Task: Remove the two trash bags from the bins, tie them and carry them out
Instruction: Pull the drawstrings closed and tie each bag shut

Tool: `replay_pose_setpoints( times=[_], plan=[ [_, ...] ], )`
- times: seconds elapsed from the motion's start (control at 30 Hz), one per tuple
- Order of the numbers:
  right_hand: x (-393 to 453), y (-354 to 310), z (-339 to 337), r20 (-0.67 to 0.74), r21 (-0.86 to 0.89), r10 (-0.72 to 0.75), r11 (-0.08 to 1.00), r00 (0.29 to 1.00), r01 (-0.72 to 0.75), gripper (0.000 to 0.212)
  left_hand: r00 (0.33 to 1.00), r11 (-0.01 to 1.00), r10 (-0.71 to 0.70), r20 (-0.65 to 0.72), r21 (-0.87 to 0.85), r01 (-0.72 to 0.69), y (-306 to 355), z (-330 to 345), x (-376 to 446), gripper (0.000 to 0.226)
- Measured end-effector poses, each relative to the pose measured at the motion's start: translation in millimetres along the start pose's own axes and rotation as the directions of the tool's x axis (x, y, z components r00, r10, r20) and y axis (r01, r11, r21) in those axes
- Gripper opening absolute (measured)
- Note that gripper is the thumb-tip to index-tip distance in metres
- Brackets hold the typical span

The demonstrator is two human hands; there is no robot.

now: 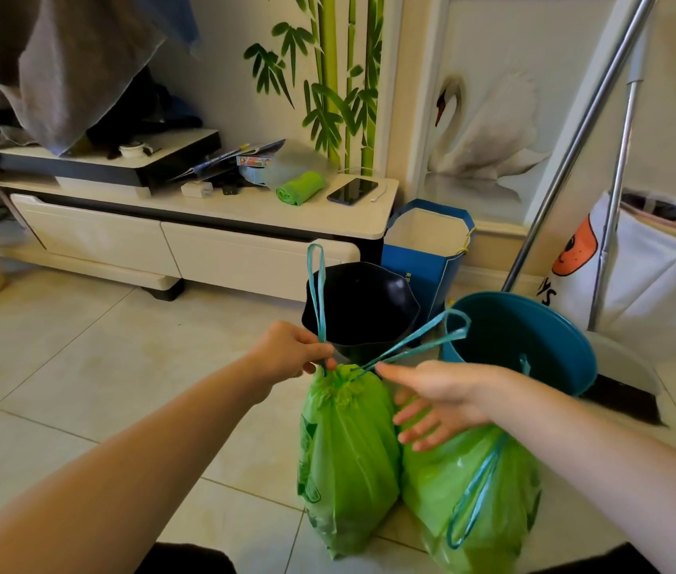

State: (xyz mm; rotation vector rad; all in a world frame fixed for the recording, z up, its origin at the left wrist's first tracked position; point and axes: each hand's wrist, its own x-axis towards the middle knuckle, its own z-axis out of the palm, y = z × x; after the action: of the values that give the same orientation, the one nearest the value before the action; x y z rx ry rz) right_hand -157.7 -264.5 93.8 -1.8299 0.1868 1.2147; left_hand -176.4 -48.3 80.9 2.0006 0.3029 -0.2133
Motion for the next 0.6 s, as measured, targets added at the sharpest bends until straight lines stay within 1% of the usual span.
replay_pose_setpoints(
  times=[0.03,0.07,0.13,0.17,0.2,0.23,0.3,0.37,0.4,0.47,0.53,0.6],
  plan=[
    [4.8,1.4,6.8,0.032,-0.002,-0.054,0.999,0.998,0.054,0.072,1.0,1.0,-0.021,0.003,-0.015,0.021,0.1,0.6,-0.1,0.023],
    [9.0,1.0,13.7,0.022,0.03,-0.139,0.99,0.99,0.138,0.066,0.999,0.999,-0.032,0.006,-0.019,0.032,0.4,1.3,-0.2,0.023],
    [15.8,-3.3,23.4,-0.071,0.143,-0.276,0.948,0.959,0.284,0.048,0.999,0.999,-0.032,0.013,-0.023,0.032,1.9,3.7,-1.6,0.022],
    [16.9,-5.4,25.6,-0.11,0.173,-0.31,0.93,0.944,0.325,0.039,1.0,0.999,-0.028,0.016,-0.025,0.028,2.6,5.1,-2.4,0.022],
    [16.9,-7.1,26.9,-0.14,0.167,-0.33,0.921,0.933,0.351,0.031,1.0,0.999,-0.022,0.018,-0.026,0.022,3.1,6.5,-3.0,0.022],
    [17.2,-7.6,27.4,-0.165,0.129,-0.35,0.919,0.922,0.372,0.025,1.0,1.0,-0.016,0.023,-0.022,0.017,3.8,7.8,-3.7,0.022],
    [15.0,-8.5,27.9,-0.213,-0.005,-0.423,0.902,0.881,0.432,0.019,0.999,1.0,0.001,0.034,0.011,-0.001,3.8,10.2,-3.9,0.022],
    [10.9,-10.7,28.8,-0.245,-0.195,-0.542,0.84,0.804,0.507,0.015,0.999,0.998,0.019,0.042,0.065,-0.022,3.7,11.9,-4.0,0.022],
    [8.5,-12.1,28.8,-0.252,-0.26,-0.601,0.797,0.758,0.545,0.015,0.998,0.995,0.029,0.052,0.09,-0.034,3.7,12.3,-4.0,0.022],
    [4.4,-15.1,26.2,-0.249,-0.295,-0.675,0.736,0.695,0.609,0.015,0.994,0.987,0.055,0.093,0.145,-0.068,4.0,13.2,-4.6,0.023],
    [-0.8,-18.3,22.4,-0.208,-0.295,-0.72,0.691,0.662,0.66,0.016,0.986,0.973,0.081,0.148,0.201,-0.11,4.3,14.8,-5.6,0.025],
    [-5.5,-20.3,19.3,-0.183,-0.304,-0.76,0.647,0.624,0.699,0.015,0.971,0.964,0.11,0.213,0.216,-0.157,6.7,17.9,-8.4,0.026]
  ],
)
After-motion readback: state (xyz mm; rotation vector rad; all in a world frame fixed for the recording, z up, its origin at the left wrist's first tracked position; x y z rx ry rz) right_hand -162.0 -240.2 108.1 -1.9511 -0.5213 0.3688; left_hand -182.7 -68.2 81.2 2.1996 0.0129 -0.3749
